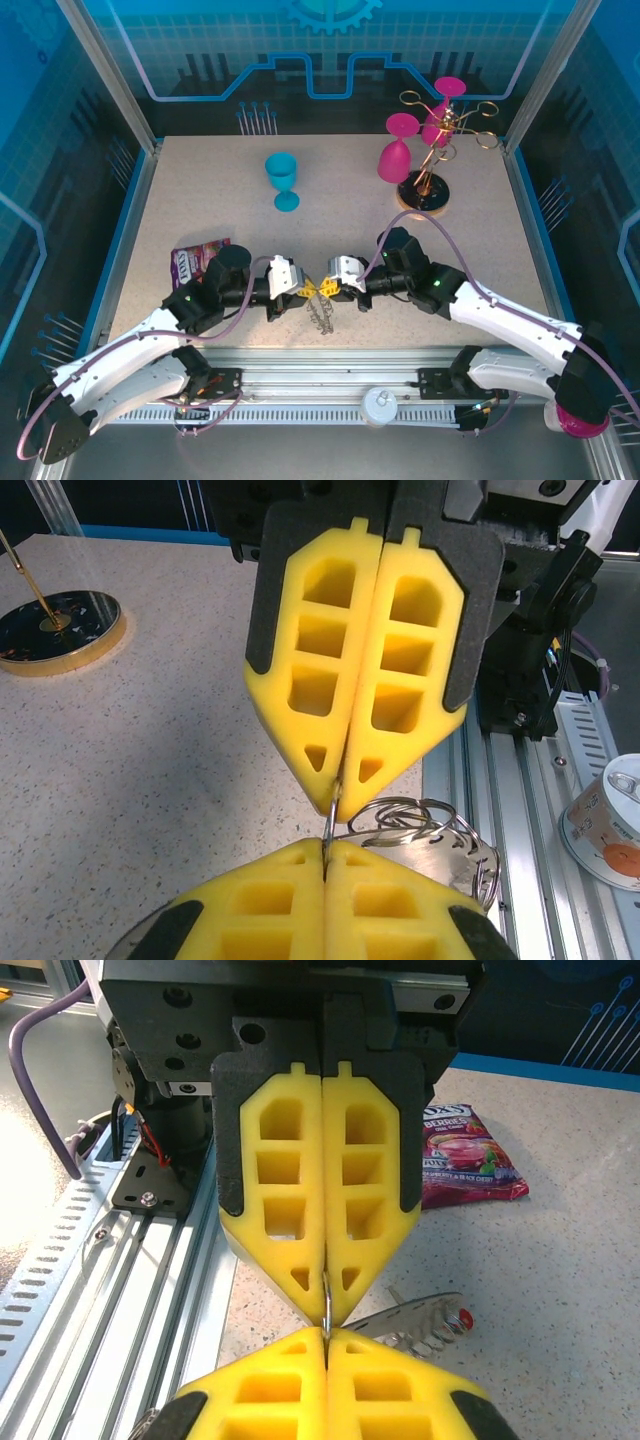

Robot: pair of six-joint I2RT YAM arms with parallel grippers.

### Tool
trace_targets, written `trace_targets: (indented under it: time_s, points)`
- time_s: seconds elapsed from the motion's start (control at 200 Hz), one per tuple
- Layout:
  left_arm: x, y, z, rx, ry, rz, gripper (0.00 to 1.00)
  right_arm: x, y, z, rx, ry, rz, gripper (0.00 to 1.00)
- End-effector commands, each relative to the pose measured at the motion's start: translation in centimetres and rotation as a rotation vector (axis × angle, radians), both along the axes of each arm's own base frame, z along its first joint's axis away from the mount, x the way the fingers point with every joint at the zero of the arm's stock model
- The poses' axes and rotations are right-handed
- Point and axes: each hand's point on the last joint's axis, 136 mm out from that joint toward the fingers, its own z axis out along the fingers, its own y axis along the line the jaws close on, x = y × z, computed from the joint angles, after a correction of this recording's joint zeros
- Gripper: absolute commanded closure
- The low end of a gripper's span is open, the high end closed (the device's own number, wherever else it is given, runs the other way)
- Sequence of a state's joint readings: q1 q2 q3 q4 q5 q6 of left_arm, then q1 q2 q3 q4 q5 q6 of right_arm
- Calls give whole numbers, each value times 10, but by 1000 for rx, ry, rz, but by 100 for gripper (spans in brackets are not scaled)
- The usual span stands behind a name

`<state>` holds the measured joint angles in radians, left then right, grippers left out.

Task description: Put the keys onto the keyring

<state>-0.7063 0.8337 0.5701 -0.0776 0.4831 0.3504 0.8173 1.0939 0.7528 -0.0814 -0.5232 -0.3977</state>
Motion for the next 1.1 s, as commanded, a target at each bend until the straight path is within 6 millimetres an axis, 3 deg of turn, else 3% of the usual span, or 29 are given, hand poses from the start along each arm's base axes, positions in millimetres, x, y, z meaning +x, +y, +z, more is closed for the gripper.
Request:
trace_targets:
  time_s: [0.0,0.095,0.32,0.66,0.7,0.76,0.796,0.971,1.096]
  points:
    - [2,-6,20,-25,-42,-17,97,-6,8,18,38,-17,50,100]
    - [2,-7,17,-12,-25,-22,91,-7,10,20,50,-13,60,100]
    - [2,-9,15,-3,-18,-32,90,-8,14,21,57,-6,73,100]
    - [-1,-8,15,7,-39,-46,100,-6,17,21,54,-15,63,100]
    - [0,-6,15,10,-49,-36,100,-2,14,20,49,-27,33,100]
    - [3,-4,15,16,-66,-15,100,6,8,18,44,-48,-27,77]
    - [4,-1,14,21,-76,3,100,12,3,16,41,-57,-81,69]
    - [28,19,10,62,-127,193,100,55,-38,5,20,-67,-442,59]
    - [59,49,9,75,-97,472,100,75,-54,-12,38,75,-665,65]
